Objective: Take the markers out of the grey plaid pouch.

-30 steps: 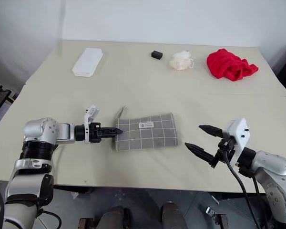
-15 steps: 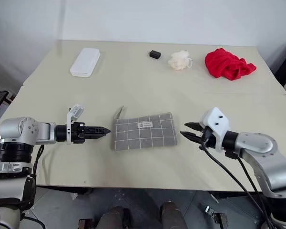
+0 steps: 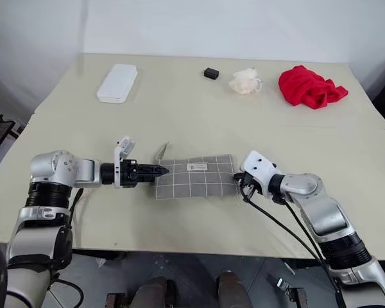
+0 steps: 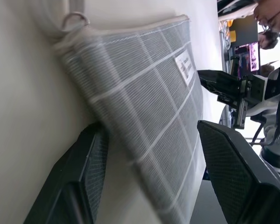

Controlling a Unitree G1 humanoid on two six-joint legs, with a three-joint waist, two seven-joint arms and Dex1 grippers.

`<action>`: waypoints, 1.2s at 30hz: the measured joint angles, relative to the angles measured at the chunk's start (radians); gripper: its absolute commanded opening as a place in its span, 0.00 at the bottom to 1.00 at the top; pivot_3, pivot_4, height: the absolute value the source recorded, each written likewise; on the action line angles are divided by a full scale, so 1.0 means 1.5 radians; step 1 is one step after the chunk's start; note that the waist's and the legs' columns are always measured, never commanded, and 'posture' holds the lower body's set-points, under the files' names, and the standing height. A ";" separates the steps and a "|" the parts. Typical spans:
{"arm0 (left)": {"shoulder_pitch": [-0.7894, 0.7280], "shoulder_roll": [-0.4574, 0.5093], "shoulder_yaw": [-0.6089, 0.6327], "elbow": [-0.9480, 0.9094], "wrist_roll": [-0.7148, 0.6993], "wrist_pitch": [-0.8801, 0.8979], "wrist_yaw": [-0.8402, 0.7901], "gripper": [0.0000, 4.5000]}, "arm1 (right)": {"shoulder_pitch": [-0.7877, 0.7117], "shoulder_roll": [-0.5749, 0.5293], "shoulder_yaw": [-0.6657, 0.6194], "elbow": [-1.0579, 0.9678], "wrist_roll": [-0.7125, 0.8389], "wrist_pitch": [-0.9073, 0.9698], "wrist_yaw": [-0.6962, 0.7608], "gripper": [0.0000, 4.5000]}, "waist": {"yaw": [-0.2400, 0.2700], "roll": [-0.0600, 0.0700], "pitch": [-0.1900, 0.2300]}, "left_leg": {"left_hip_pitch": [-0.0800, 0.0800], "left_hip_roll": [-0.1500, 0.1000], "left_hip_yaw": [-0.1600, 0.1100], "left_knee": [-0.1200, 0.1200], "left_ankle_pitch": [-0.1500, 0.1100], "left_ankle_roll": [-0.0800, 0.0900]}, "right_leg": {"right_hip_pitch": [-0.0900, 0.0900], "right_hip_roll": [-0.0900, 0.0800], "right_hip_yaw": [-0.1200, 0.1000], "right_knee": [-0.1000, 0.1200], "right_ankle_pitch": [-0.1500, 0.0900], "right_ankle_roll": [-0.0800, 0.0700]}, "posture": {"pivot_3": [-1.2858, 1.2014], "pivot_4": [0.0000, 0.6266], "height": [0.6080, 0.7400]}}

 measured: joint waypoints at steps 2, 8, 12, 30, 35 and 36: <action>-0.010 -0.008 0.002 0.015 0.002 -0.002 0.007 0.70 | 0.000 0.004 0.000 0.002 -0.007 -0.001 0.000 0.00 | 0.001 0.000 0.000 | 0.000 0.000 0.000 0.000 0.000 0.000 | 0.000 0.000 0.000 0.000 0.000 0.000 | 0.52 0.24 1.00; -0.039 -0.059 0.046 0.069 0.006 0.002 0.047 0.70 | 0.002 0.012 0.000 0.005 -0.022 -0.012 0.003 0.00 | 0.001 0.000 0.000 | 0.000 0.000 0.000 0.000 0.000 0.000 | 0.000 0.000 0.000 0.000 0.000 0.000 | 0.52 0.24 1.00; -0.045 -0.083 0.041 0.070 0.006 0.013 0.052 0.70 | 0.003 0.016 0.000 0.005 -0.025 -0.012 0.004 0.00 | 0.001 0.000 0.000 | 0.000 0.000 0.000 0.000 0.000 0.000 | 0.000 0.000 0.000 0.000 0.000 0.000 | 0.52 0.24 1.00; -0.063 -0.100 0.039 0.119 0.009 0.027 0.036 0.14 | 0.048 -0.009 -0.015 -0.011 -0.055 -0.071 0.013 0.00 | 0.001 0.000 0.000 | 0.000 -0.001 0.000 0.000 0.000 0.000 | 0.000 0.000 0.000 0.000 0.000 0.000 | 0.52 0.24 1.00; -0.046 -0.087 0.015 0.070 -0.002 0.041 0.005 0.00 | 0.061 -0.009 -0.024 -0.016 -0.053 -0.083 0.017 0.00 | -0.001 0.000 0.000 | 0.000 0.000 0.000 0.000 0.000 0.000 | 0.000 0.000 0.000 0.000 0.000 0.000 | 0.52 0.24 1.00; -0.041 -0.086 0.011 0.064 -0.003 0.033 -0.002 0.00 | 0.066 -0.009 -0.028 -0.019 -0.050 -0.085 0.019 0.00 | -0.001 0.000 0.000 | 0.000 0.000 0.000 0.000 0.000 0.000 | 0.000 0.000 0.000 0.000 0.000 0.000 | 0.52 0.24 1.00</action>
